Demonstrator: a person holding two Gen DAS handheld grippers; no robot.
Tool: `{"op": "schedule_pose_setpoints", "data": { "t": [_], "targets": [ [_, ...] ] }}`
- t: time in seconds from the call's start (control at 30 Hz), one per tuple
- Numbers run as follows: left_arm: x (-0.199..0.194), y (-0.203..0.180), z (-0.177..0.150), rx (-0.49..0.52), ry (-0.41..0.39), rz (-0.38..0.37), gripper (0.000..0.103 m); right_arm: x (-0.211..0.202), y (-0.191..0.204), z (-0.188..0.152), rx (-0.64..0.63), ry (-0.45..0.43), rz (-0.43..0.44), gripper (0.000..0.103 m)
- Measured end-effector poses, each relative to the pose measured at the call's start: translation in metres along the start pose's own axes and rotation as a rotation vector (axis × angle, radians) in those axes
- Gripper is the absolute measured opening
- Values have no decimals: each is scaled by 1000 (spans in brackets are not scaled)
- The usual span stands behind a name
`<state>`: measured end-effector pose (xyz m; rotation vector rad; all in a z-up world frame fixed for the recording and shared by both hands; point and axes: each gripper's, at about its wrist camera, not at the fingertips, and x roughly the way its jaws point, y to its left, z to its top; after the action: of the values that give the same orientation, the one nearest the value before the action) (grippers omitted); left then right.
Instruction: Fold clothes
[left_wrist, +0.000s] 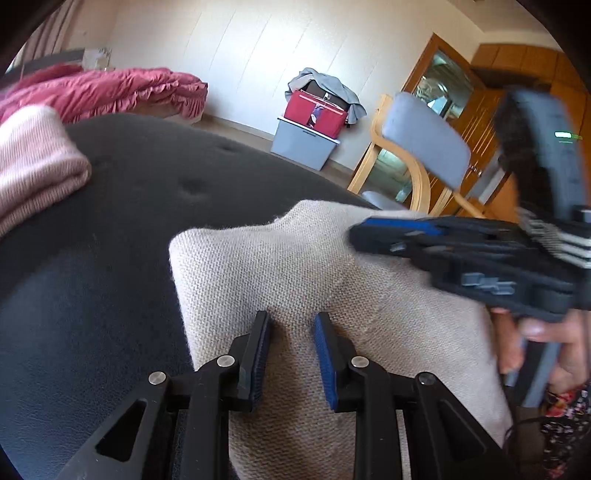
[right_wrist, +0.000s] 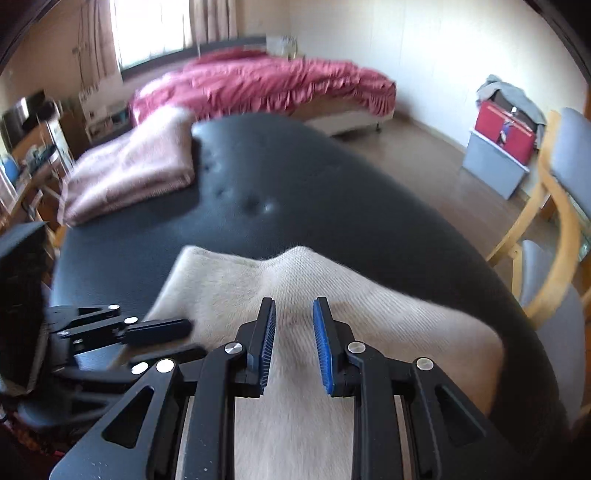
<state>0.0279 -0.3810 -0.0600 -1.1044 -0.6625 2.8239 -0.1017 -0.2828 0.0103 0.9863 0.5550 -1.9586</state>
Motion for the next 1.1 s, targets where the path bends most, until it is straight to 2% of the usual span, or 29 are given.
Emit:
{"op": "schedule_pose_setpoints", "data": {
  "t": [0.1, 0.2, 0.33, 0.43, 0.53, 0.63, 0.7, 0.8, 0.87, 1.1],
  "targets": [
    [2, 1, 1, 3, -2, -1, 25, 24, -10, 3, 64, 46, -20, 21],
    [6, -2, 3, 15, 0, 7, 25, 34, -25, -3, 160, 3, -44, 20],
    [5, 6, 3, -16, -3, -28, 25, 33, -5, -4, 70, -19, -157, 22],
    [3, 14, 1, -50, -6, -67, 25, 14, -14, -4, 136, -43, -93, 23],
    [2, 20, -1, -72, -7, -93, 25, -30, -24, -15, 251, -174, -40, 23],
    [1, 24, -2, -89, -9, -114, 25, -59, -30, -29, 268, -187, -139, 23],
    [0, 25, -3, -92, -11, -117, 25, -64, -33, -32, 265, -174, -159, 23],
    [0, 23, -4, -80, -11, -108, 25, -50, -41, -38, 254, -79, -226, 23],
    [0, 21, -5, -69, -11, -96, 25, -32, -50, -42, 243, -52, -225, 23],
    [1, 18, -5, -59, -13, -83, 25, -13, -53, -48, 280, -139, -250, 22]
  ]
}}
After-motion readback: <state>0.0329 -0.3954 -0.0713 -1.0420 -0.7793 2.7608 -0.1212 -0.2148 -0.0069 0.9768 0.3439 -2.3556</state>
